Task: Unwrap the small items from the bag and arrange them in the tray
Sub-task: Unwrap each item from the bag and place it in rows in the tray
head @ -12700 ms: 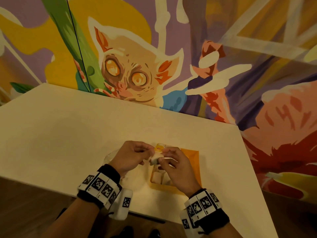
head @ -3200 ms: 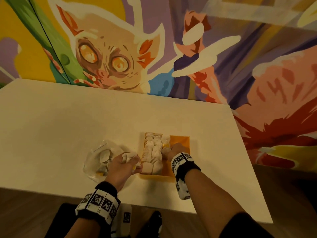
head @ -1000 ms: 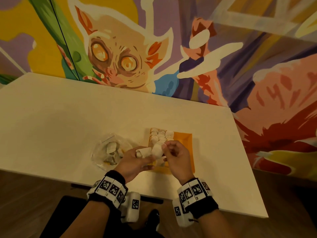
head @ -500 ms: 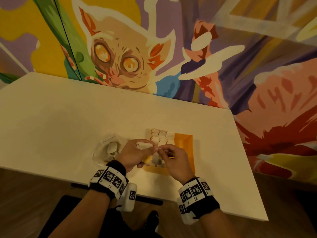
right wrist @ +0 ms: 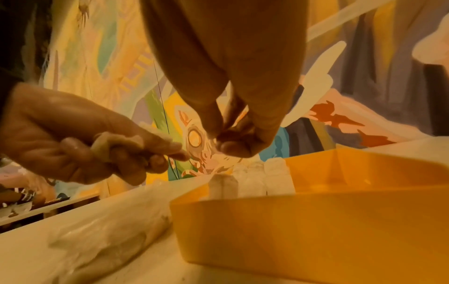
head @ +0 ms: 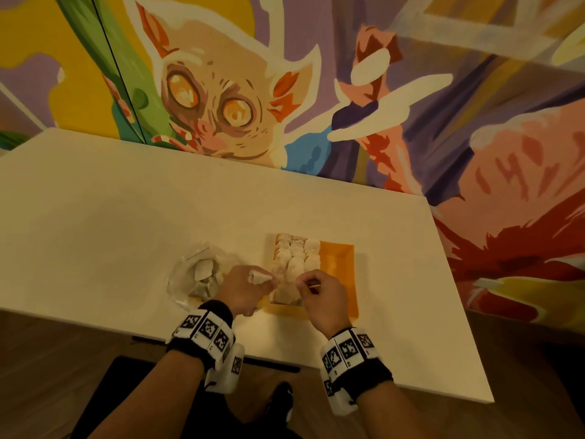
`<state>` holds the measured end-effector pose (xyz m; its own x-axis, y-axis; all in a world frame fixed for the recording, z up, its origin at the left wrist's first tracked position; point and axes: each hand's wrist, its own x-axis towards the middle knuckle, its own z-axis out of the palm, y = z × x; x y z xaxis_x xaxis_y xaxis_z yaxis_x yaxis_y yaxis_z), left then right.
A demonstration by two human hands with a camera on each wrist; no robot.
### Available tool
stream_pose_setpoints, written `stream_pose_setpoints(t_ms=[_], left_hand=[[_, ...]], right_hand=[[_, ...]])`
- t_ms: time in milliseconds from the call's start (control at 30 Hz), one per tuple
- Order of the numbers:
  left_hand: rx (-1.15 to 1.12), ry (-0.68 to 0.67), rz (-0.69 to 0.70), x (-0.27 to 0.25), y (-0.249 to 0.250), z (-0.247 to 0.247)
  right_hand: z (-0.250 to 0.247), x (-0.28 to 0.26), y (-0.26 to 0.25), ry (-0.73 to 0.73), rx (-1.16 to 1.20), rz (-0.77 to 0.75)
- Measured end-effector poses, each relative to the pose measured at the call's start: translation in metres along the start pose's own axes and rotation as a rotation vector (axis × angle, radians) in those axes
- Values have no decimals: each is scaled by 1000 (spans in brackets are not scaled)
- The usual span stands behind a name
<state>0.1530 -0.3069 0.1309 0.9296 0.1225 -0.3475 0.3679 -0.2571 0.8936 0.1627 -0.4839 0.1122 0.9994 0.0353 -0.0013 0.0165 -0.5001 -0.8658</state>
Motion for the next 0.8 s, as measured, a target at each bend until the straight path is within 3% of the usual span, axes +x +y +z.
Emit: stream_pose_setpoints(t_ms=[133, 300, 400, 800], left_hand=[[137, -18, 4, 0, -14, 5], [218, -29, 3, 6, -15, 12], [258, -15, 6, 10, -15, 14], [526, -44, 245, 34, 11, 19]], right_hand=[[9, 5, 15, 20, -127, 74], [20, 18, 15, -184, -389, 104], [23, 26, 13, -227, -465, 83], [11, 35, 7, -178, -192, -29]])
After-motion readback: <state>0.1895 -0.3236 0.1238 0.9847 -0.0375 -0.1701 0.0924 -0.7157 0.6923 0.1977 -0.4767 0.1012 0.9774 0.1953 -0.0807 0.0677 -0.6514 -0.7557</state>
